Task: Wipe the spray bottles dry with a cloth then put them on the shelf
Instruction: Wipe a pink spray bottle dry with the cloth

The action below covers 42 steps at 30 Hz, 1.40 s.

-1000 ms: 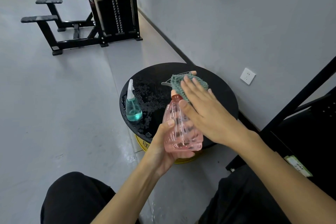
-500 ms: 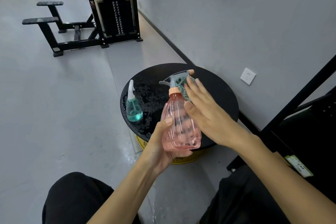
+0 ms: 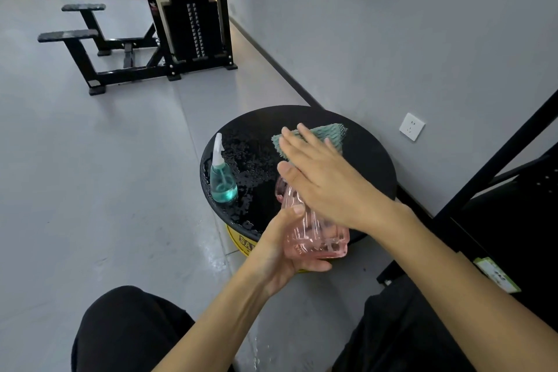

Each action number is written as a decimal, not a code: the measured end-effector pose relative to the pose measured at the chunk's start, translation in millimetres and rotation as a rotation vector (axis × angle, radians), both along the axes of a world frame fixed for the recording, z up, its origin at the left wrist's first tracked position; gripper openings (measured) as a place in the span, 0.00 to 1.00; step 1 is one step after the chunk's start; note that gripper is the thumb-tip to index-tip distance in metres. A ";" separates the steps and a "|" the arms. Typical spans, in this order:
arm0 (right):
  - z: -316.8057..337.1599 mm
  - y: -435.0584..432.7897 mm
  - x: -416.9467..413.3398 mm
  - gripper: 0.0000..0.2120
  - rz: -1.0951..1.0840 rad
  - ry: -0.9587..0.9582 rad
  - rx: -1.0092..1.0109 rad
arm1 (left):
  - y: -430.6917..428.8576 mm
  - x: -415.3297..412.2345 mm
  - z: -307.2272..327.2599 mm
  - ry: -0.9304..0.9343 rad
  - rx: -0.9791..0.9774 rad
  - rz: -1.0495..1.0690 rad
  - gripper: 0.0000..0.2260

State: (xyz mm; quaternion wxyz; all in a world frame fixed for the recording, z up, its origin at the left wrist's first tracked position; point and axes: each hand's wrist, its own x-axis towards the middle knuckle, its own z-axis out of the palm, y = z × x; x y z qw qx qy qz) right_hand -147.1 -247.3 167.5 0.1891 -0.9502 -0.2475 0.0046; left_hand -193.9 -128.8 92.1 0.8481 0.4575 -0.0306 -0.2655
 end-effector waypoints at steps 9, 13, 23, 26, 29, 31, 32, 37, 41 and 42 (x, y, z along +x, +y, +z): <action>6.7 -9.5 10.4 0.33 -0.025 -0.108 0.005 | -1.0 -0.9 -3.0 0.000 -0.038 0.004 0.29; -2.8 -14.0 -3.1 0.32 -0.040 -0.072 -0.026 | 2.0 0.9 -2.7 0.002 -0.026 0.025 0.23; 2.5 -13.1 -3.5 0.32 0.050 0.034 0.058 | 0.6 1.2 -0.9 -0.019 0.022 0.020 0.20; 4.0 -20.9 -0.2 0.28 0.091 0.066 0.097 | 2.9 -0.2 -2.3 -0.014 0.019 0.023 0.20; 5.2 -29.2 15.0 0.30 0.035 0.047 0.073 | 2.2 -1.5 -2.8 -0.003 0.003 0.032 0.23; 5.7 -32.0 21.9 0.28 -0.043 0.029 0.087 | -0.3 -1.4 -4.3 -0.007 -0.008 0.027 0.21; 5.1 -31.9 22.2 0.26 -0.058 0.027 0.101 | -0.8 -1.6 -4.7 -0.005 -0.011 0.032 0.20; -3.1 -21.0 2.9 0.27 0.104 0.031 0.085 | -0.9 -0.9 -5.2 0.012 0.012 0.019 0.22; -2.7 -28.4 11.2 0.25 0.134 0.025 0.109 | 2.0 0.2 -7.5 0.010 -0.003 0.032 0.29; -1.7 -31.2 15.8 0.25 0.106 0.011 0.096 | 2.4 -0.3 -7.1 0.002 -0.014 0.035 0.27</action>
